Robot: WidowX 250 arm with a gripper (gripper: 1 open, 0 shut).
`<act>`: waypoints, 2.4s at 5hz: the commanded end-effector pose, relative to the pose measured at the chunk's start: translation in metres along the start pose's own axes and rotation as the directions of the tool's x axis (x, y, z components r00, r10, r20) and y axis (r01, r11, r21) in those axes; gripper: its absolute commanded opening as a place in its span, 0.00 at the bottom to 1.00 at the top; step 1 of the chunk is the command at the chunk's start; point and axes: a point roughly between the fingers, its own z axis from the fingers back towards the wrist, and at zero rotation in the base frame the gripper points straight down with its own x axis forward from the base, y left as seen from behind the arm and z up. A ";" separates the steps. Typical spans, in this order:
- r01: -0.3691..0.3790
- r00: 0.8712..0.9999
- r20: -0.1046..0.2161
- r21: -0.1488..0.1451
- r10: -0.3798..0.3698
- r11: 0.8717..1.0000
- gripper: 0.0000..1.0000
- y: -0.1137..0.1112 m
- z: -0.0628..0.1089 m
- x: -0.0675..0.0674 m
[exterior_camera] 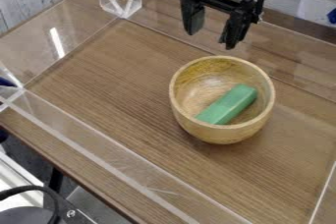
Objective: Remove the green block from inside the brown bowl and put it on the table
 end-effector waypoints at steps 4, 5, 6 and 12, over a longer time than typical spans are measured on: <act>0.119 0.992 -0.038 -0.014 -0.120 0.993 1.00 -0.031 -0.047 -0.016; 0.143 0.989 -0.045 -0.016 -0.144 0.990 1.00 -0.038 -0.056 -0.015; 0.166 0.985 -0.044 -0.019 -0.166 0.986 1.00 -0.042 -0.067 -0.011; 0.196 0.980 -0.021 -0.035 -0.197 0.980 1.00 -0.048 -0.086 0.006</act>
